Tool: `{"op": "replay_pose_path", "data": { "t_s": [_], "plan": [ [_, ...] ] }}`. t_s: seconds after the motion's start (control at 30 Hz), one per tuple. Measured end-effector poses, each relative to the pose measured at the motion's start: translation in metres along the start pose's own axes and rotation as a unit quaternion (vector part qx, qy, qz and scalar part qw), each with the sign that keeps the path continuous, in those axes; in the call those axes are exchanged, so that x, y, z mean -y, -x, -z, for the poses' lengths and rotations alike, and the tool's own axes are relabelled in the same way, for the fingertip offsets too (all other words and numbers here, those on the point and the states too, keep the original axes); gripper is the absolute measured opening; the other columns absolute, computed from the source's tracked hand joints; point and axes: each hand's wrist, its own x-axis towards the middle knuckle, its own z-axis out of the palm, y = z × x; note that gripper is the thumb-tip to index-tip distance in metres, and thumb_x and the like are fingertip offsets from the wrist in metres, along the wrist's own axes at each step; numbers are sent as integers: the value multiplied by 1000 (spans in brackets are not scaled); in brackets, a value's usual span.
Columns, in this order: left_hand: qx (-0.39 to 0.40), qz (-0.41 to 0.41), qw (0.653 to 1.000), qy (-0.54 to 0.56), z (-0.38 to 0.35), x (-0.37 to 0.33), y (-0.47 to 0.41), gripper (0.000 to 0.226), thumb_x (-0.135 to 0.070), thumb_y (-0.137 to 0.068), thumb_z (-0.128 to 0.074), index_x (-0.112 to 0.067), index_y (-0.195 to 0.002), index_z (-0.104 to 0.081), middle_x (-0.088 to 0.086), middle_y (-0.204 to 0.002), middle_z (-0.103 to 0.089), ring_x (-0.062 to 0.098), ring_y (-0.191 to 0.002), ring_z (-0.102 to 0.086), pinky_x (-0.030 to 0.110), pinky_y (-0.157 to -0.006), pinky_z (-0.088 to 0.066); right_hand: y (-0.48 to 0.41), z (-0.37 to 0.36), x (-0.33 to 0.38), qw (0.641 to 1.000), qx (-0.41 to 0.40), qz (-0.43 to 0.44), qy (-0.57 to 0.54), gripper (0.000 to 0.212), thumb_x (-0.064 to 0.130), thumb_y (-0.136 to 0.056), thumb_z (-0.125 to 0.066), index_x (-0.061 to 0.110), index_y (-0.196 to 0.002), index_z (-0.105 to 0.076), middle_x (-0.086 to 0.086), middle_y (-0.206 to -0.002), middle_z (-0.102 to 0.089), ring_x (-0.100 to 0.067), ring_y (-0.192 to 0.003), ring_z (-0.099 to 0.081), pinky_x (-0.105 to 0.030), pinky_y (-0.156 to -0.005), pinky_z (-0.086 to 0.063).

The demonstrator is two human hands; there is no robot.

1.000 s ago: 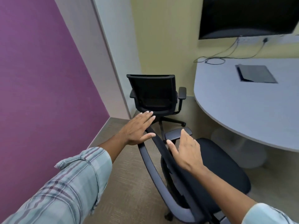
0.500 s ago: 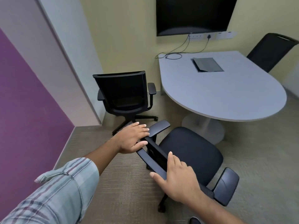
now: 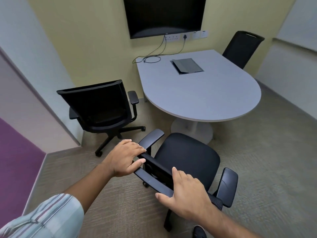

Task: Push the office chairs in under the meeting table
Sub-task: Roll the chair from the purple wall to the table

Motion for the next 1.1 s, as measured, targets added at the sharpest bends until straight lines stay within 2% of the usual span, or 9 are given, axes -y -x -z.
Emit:
{"op": "replay_pose_path", "data": {
  "t_s": [0.23,0.4,0.53,0.6,0.67,0.77,1.0,1.1],
  "plan": [
    [-26,10,1000,10,-9,-37,-33,64,-62,-104,-34,-24,-137,-74,-10,-134,-75,9,-130,-63,41,-123,-34,-2,23,-51,1000,2,10,10,105,100,-76,-35,23,-147,-46,5,-134,-62,-22,-121,-61,-46,-100,-53],
    [-45,36,998,-4,-13,-75,-56,64,-64,-104,-35,-24,-130,-77,-10,-128,-78,10,-123,-67,41,-115,-41,-3,45,-101,999,-17,34,6,108,99,-77,-44,27,-158,-42,7,-144,-63,-19,-129,-61,-44,-103,-54],
    [-9,31,999,-5,-12,-98,-81,76,-75,-106,-23,-24,-128,-74,-8,-121,-77,14,-116,-68,43,-109,-44,-4,64,-137,999,-18,40,29,110,100,-78,-43,26,-159,-43,7,-147,-63,-18,-133,-60,-43,-104,-55],
    [32,11,999,0,-8,-101,-97,88,-84,-103,-11,-24,-127,-71,-7,-114,-76,16,-108,-67,45,-105,-46,-4,72,-152,998,-25,36,48,107,102,-79,-39,26,-154,-47,7,-139,-67,-17,-126,-63,-42,-99,-56],
    [48,-12,999,10,-4,-103,-112,90,-87,-101,-11,-25,-127,-71,-8,-111,-75,16,-103,-67,46,-101,-48,-3,78,-165,998,-24,33,55,106,103,-81,-33,24,-150,-50,6,-132,-69,-18,-119,-65,-43,-96,-57],
    [44,-27,999,14,-6,-111,-134,94,-88,-100,-11,-25,-136,-70,-8,-116,-77,15,-105,-68,46,-99,-49,-3,87,-186,998,-17,25,46,108,105,-81,-28,22,-145,-53,4,-128,-70,-18,-115,-67,-44,-96,-57],
    [36,-7,999,0,-12,-139,-167,102,-91,-96,-2,-24,-129,-72,-6,-116,-78,15,-106,-70,46,-98,-50,-17,104,-236,999,-9,27,35,108,107,-76,-34,23,-141,-57,7,-123,-72,-16,-111,-67,-42,-94,-58],
    [32,1,999,18,-16,-156,-168,100,-91,-98,-7,-26,-142,-68,-10,-126,-77,12,-115,-69,44,-100,-50,-21,109,-258,998,2,46,36,104,103,-77,-43,24,-143,-57,8,-123,-72,-15,-111,-67,-43,-93,-58]
  ]
}}
